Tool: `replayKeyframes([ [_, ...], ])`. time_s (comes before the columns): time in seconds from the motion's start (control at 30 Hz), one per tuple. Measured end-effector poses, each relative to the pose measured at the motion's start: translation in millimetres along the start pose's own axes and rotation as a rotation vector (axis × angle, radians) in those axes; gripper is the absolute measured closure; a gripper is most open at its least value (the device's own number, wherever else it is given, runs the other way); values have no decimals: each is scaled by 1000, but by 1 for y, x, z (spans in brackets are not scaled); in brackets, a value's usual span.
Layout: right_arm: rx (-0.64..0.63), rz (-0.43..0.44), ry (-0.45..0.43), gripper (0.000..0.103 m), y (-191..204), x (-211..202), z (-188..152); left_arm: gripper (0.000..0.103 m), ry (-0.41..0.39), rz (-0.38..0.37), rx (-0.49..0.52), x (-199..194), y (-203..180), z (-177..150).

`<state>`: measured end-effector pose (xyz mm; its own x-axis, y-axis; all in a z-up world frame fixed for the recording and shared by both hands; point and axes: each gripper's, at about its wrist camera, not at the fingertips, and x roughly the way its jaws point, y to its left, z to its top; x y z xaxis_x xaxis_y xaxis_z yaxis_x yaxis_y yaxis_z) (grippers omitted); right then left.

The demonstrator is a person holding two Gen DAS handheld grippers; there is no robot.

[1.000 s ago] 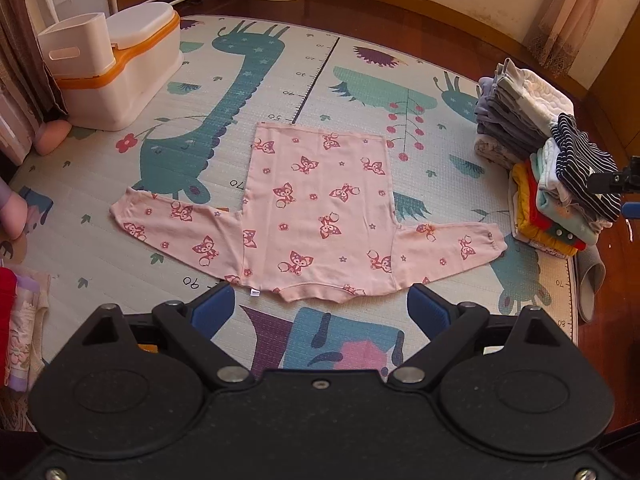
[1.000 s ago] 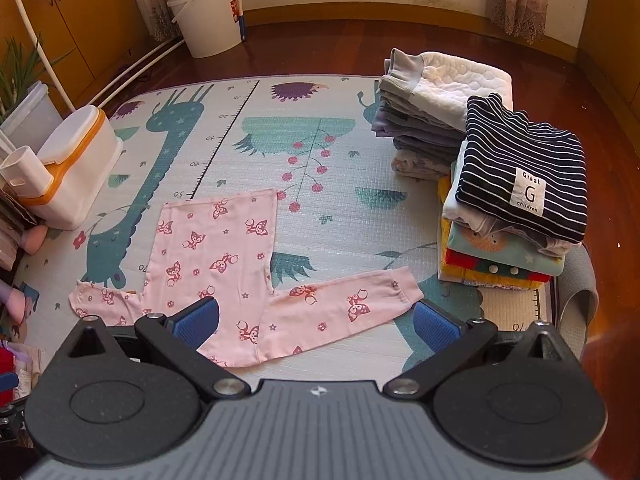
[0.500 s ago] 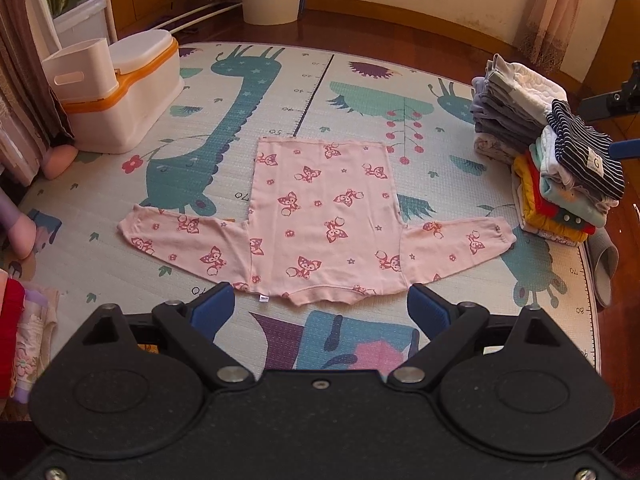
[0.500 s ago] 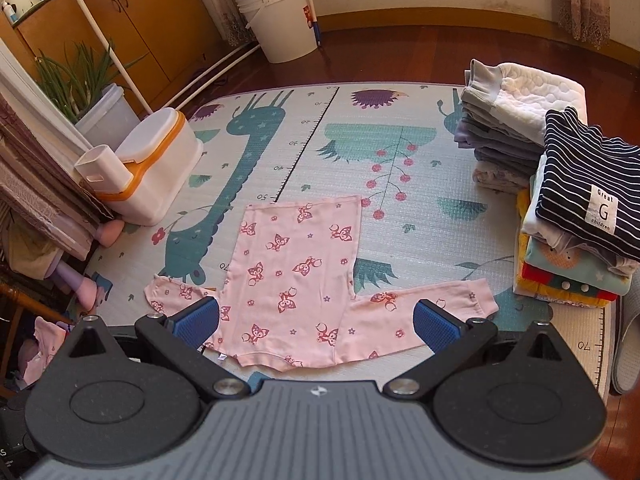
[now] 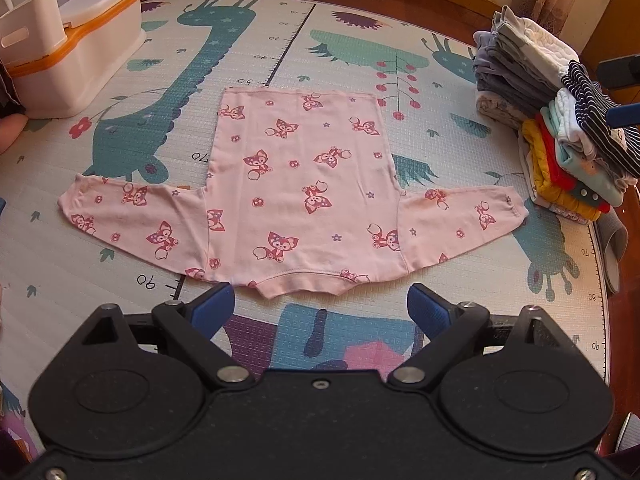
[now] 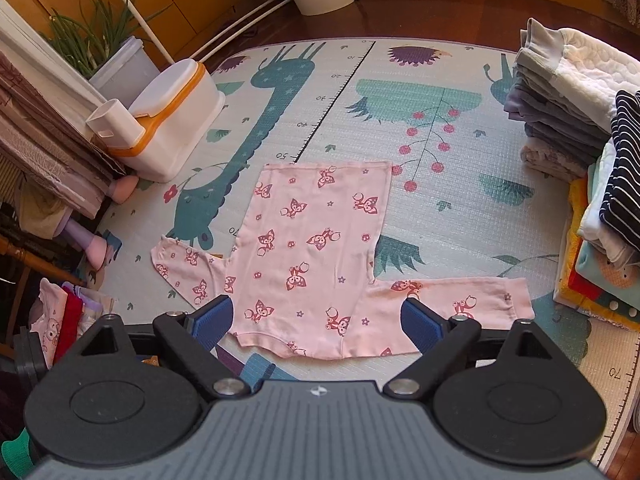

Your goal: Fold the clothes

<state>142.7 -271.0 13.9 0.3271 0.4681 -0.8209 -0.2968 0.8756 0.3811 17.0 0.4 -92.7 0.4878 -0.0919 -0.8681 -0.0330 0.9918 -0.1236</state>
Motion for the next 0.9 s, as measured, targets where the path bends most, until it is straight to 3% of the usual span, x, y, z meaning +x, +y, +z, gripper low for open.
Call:
replayKeyframes([
  [0.1, 30, -6, 31, 22, -27, 22, 2, 9, -3, -9, 22, 15, 4, -10],
  [0.23, 105, -58, 19, 23, -81, 46, -6, 9, -36, 5, 136, 29, -8, -21],
  [0.43, 419, -98, -68, 35, -195, 83, -64, 9, -27, -90, 178, 52, -26, -36],
  [0.53, 530, -125, -104, 37, -232, 99, -102, 9, 1, -136, 163, 68, -34, -41],
  [0.7, 681, -82, -201, 37, -263, 125, -142, 9, 39, -198, 125, 91, -42, -43],
  [0.9, 710, -23, -311, 39, -277, 142, -143, 9, 69, -251, 77, 110, -47, -43],
])
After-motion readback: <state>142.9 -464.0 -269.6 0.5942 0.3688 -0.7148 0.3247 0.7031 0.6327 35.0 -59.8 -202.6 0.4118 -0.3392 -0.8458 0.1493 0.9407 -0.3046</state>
